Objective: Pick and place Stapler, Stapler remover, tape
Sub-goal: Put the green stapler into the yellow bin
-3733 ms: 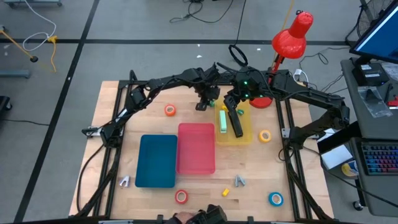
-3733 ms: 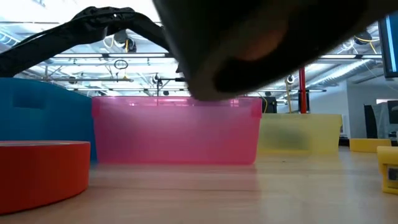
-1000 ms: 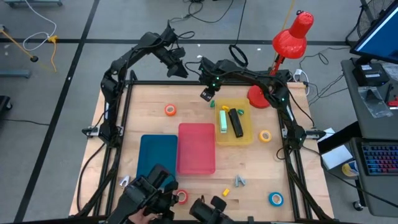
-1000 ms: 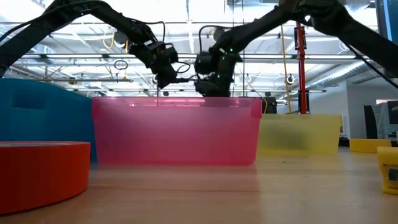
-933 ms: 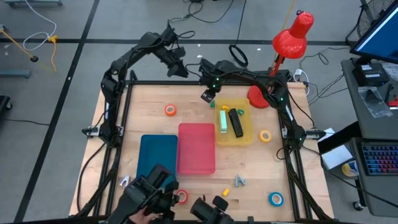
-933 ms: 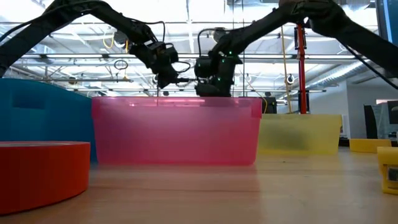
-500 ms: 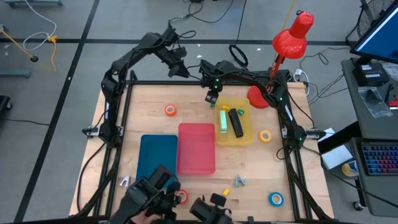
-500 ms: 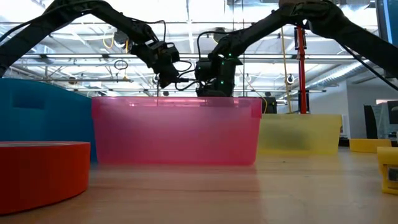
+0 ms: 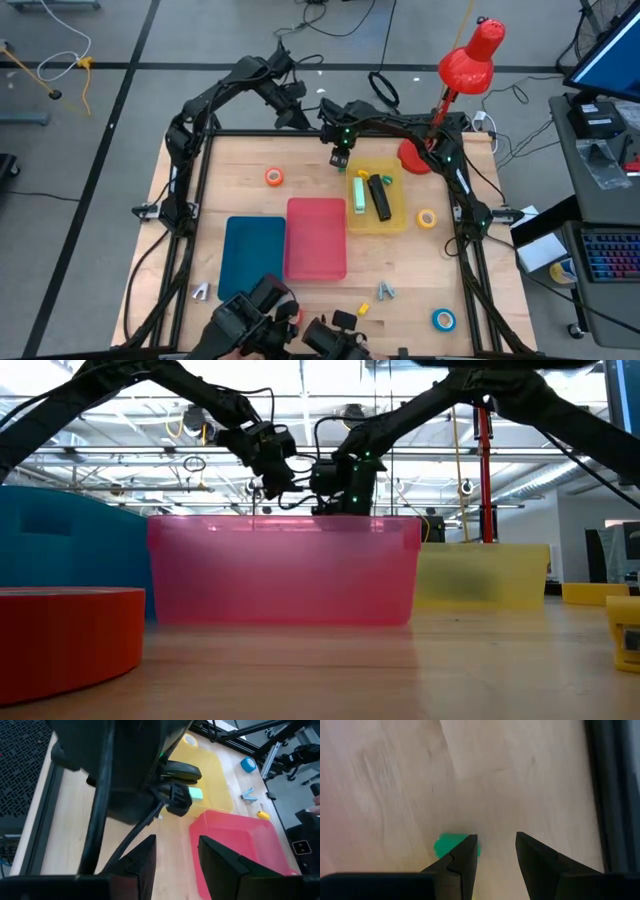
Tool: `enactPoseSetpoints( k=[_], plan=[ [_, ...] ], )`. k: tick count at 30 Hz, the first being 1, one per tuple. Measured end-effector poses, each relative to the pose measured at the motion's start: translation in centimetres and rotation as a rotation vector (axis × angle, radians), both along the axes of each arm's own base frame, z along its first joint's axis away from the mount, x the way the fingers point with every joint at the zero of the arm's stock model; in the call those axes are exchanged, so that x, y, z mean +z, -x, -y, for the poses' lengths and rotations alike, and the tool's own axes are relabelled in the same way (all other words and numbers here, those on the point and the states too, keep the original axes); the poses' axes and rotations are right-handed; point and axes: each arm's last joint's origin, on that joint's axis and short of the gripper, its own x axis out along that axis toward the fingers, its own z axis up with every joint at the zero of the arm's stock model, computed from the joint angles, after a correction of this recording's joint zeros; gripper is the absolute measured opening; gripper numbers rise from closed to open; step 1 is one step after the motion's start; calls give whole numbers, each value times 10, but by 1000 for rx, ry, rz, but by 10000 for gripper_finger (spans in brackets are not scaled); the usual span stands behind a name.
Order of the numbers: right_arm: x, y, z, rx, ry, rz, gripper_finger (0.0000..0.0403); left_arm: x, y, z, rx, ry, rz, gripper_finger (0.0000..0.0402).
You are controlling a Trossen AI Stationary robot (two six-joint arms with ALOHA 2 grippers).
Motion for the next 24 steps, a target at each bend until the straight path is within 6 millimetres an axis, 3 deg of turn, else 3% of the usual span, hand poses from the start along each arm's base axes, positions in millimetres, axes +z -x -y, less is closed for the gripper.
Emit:
enactPoseSetpoints(
  k=[10,24],
  plan=[
    [-25,-6,-4,42,-36,-63,125,0,-5,5,-17,-3,2,145],
    [-27,-2,-12,61,-71,-133,125,1,-7,3,-18,-28,22,145]
  ],
)
